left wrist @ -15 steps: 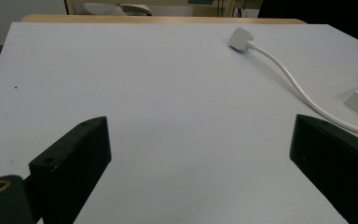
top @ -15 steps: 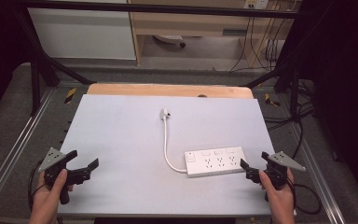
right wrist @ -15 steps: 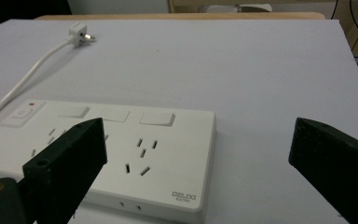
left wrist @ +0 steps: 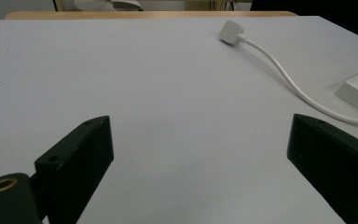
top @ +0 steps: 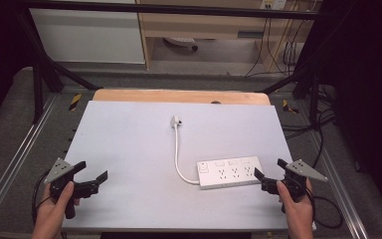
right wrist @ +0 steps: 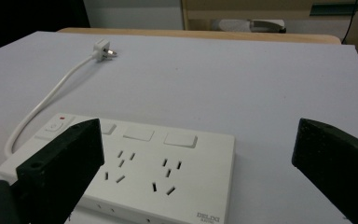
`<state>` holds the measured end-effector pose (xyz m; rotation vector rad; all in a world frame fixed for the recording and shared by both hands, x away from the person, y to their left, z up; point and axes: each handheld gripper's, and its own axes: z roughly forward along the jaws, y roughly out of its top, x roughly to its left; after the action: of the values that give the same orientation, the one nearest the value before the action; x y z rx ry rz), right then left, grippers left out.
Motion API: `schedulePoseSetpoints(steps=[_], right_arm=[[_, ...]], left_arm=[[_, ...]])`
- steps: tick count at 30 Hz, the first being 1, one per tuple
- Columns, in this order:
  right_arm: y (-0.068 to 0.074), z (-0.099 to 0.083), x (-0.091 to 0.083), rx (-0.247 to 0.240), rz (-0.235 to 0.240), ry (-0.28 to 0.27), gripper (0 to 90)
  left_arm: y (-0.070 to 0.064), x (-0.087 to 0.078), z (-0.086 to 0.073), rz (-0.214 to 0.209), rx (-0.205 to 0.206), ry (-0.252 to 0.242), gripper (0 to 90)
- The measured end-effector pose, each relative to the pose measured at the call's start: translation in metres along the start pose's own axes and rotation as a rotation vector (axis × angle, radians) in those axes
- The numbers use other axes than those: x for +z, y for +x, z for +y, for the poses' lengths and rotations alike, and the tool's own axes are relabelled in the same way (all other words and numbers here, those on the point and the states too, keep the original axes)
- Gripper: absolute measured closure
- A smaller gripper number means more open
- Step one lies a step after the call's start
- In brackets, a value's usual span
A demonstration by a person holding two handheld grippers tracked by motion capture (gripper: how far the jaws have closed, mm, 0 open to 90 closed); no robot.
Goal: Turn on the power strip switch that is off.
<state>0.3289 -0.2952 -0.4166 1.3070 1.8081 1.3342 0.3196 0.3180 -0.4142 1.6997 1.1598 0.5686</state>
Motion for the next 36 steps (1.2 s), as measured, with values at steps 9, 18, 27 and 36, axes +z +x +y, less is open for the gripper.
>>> schedulePoseSetpoints(steps=[9, 18, 27, 36], right_arm=[[0.008, 0.015, 0.000, 0.001, -0.020, -0.078, 2.5], [0.018, 0.023, 0.008, -0.016, -0.024, -0.112, 3.0], [0.025, 0.026, 0.013, -0.022, -0.011, -0.104, 2.9], [0.034, 0.028, 0.022, -0.048, 0.007, -0.084, 2.2]], left_arm=[[-0.001, 0.001, -0.001, -0.008, -0.004, 0.014, 5.8], [-0.001, 0.001, -0.001, -0.007, -0.006, 0.014, 5.9], [-0.001, 0.002, -0.001, -0.013, -0.006, 0.018, 5.9], [-0.001, 0.003, -0.002, -0.013, -0.013, 0.027, 6.0]])
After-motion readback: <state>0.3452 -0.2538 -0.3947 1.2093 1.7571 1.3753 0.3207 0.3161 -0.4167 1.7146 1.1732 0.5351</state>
